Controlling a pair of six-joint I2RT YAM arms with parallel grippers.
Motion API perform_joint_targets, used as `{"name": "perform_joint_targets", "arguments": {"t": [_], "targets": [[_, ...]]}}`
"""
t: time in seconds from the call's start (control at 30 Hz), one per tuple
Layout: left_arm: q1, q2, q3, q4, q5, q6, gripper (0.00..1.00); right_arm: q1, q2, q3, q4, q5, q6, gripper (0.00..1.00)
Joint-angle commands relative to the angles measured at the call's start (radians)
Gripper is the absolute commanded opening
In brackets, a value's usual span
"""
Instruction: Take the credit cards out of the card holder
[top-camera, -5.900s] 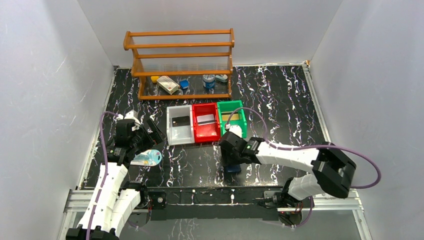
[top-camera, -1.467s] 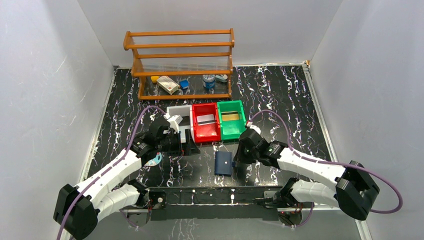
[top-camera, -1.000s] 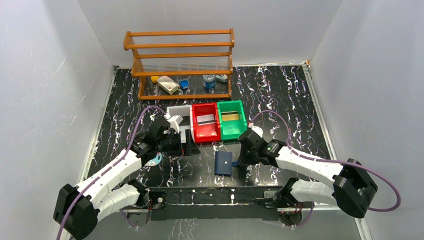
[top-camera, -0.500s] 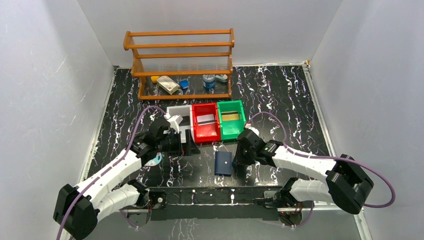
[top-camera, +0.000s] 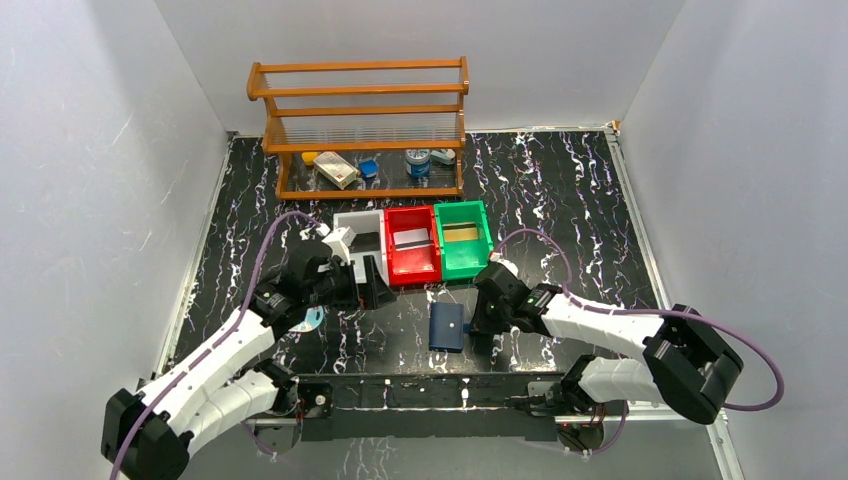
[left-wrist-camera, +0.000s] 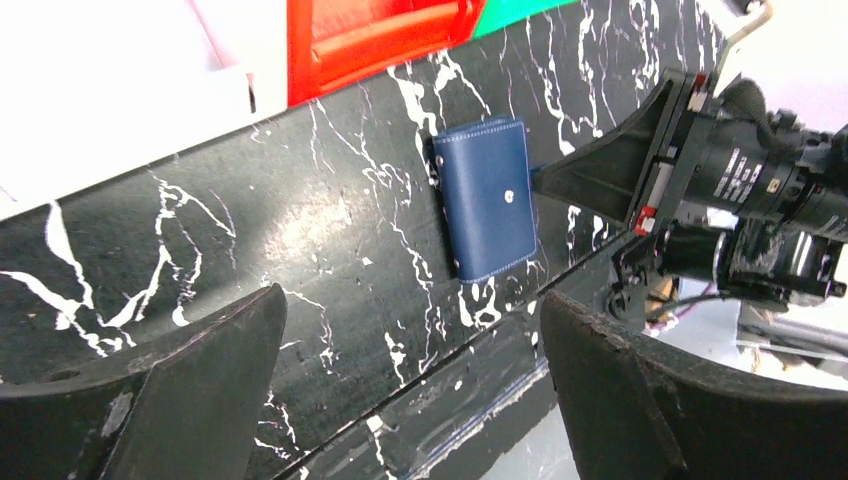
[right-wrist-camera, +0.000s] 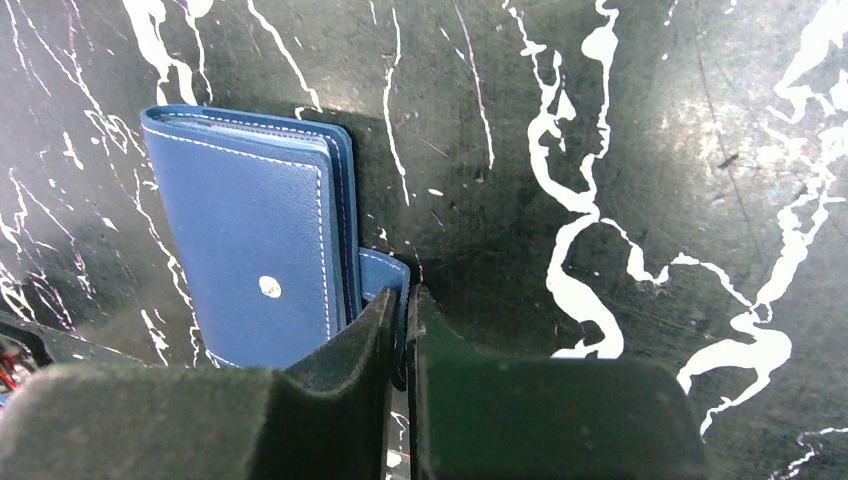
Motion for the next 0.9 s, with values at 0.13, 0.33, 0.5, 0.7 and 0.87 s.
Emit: {"name": "perform_joint_targets", "arguments": {"t": [0.13, 0.33, 0.5, 0.7, 0.87], "targets": [[-0.002, -0.143, -0.027, -0.082, -0.256, -0.061, 0.98, -0.004, -0.015, 0.019, 0.032, -0.003, -0.011, 0.04], [-0.003, -0.190, -0.007, -0.183, -0.426, -0.113, 0.98, -0.003, -0.090, 0.026, 0.039, -0.049, -0.020, 0.01], [-0.002, -0.223, 0.008, -0.221, -0.478, -0.090, 0.98, -0.004, -0.149, 0.048, 0.090, -0.136, -0.030, 0.01], [-0.002, -0.263, 0.017, -0.230, -0.484, -0.074, 0.98, -0.003, -0.137, 0.097, 0.166, -0.253, -0.032, 0.02], [-0.003, -0.295, 0.012, -0.225, -0.463, -0.061, 0.98, 0.021, -0.076, 0.162, 0.235, -0.318, -0.019, 0.02]]}}
